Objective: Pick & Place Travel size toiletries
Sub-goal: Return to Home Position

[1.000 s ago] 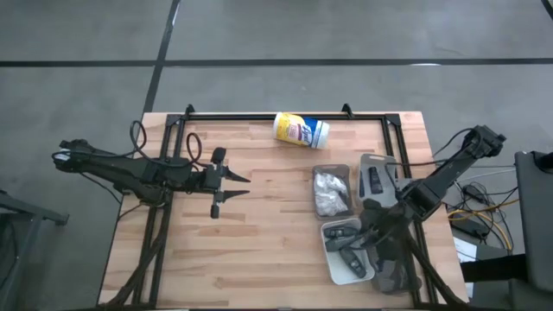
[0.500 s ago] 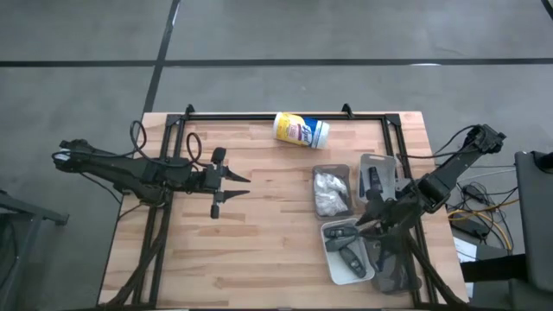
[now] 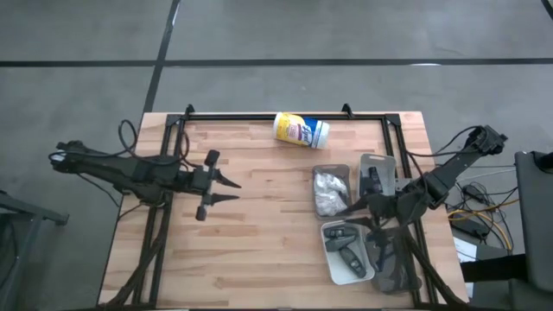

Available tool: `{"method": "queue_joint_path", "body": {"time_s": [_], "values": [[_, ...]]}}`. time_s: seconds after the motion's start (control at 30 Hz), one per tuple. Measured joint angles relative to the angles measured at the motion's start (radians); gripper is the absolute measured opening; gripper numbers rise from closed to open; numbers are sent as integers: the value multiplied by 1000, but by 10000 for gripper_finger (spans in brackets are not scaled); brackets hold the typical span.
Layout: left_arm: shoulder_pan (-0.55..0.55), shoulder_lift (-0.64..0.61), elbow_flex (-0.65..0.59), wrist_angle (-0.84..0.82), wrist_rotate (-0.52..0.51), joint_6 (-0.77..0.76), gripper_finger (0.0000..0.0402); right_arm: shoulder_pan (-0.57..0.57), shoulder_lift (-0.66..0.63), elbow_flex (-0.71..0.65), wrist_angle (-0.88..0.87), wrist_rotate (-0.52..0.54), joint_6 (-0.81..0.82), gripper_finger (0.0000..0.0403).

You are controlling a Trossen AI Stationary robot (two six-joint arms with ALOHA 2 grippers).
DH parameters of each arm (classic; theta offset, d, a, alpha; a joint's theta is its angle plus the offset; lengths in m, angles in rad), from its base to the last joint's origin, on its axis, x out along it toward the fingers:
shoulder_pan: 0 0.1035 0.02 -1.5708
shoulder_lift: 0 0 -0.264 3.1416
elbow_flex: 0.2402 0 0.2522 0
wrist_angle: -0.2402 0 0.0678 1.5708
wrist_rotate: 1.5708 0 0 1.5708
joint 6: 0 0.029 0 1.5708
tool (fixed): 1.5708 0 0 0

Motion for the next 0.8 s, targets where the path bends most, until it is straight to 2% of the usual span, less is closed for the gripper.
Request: {"method": "queue_joint_path", "body": {"time_s": [0.17,0.43,0.8], "values": [[0,-80,-83,10,11,-23,131,-23,0,-27,74,-30,-29,101],[0,-225,-230,95,6,-64,131,-72,0,-196,426,-219,-171,70],[0,-484,-376,90,-53,-88,131,-240,-2,-428,825,-490,-196,40]]}}
